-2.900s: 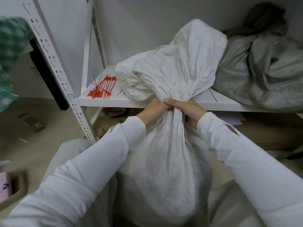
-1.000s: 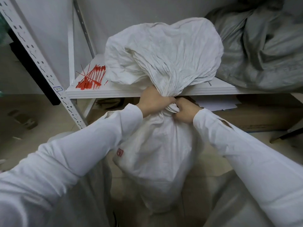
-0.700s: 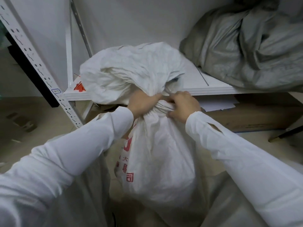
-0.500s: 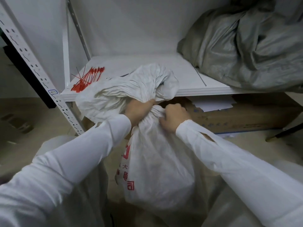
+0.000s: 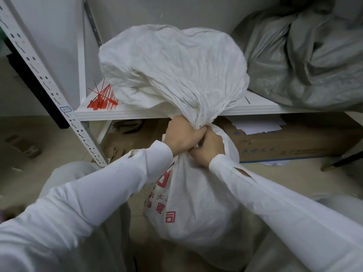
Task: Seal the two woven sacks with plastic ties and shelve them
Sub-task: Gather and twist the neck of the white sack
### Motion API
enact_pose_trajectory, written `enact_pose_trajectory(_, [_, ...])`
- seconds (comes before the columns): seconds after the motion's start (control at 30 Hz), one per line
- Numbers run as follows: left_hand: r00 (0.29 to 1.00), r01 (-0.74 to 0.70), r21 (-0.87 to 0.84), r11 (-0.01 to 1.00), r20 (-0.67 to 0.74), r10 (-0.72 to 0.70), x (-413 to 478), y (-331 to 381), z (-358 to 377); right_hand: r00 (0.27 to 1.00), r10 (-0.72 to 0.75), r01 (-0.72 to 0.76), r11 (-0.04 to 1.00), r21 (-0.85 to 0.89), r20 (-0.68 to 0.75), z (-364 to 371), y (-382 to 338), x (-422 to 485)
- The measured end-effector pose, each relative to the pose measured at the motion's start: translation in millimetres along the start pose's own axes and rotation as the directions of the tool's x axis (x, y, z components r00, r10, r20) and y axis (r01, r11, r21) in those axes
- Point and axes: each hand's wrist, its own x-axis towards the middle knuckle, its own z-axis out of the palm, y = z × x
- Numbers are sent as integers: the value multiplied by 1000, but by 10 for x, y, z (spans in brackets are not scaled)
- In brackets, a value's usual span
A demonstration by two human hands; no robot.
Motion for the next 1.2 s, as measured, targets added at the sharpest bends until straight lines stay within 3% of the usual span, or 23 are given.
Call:
enact_pose_trajectory(0.07, [997, -58, 6, 998, 45, 58, 7, 0, -23, 998, -40, 42, 998, 42, -40, -48, 34, 59])
enact_pose_trajectory(0.2, [976, -210, 183, 960, 97, 195, 92, -17, -98, 992, -124, 124, 992, 4, -16, -159, 70, 199])
enact_pose_trajectory(0.3, [955, -290, 131, 948, 109, 277, 143, 47, -142, 989, -149, 148, 989, 12, 25, -257, 69, 289])
enact_pose_trajectory(0.47, [978, -193, 75, 978, 92, 186, 160, 99, -86, 982, -158, 166, 984, -72, 102, -453, 51, 361])
enact_pose_trajectory(0.73, [988, -155, -25, 988, 0, 155, 13, 128, -58, 956, -204, 228, 969, -94, 209, -398, 154, 468])
enact_pose_trajectory(0.9, [993, 117, -251, 961, 21, -116, 103, 104, -52, 961, -216, 241, 961, -136, 176, -356, 180, 423])
enact_pose_trajectory(1.0, [995, 96, -180, 979, 20, -94, 124, 131, 33, 967, -150, 177, 976, -124, 206, -366, 208, 394])
enact_pose_trajectory(1.07, [998, 56, -106, 993, 34, -53, 114, 139, 74, 966, -121, 130, 991, -26, 227, -339, 230, 367])
enact_pose_trajectory(1.2, [998, -9, -34, 999, 63, 11, 68, 73, 115, 985, -95, 73, 986, 149, 143, -252, 268, 316])
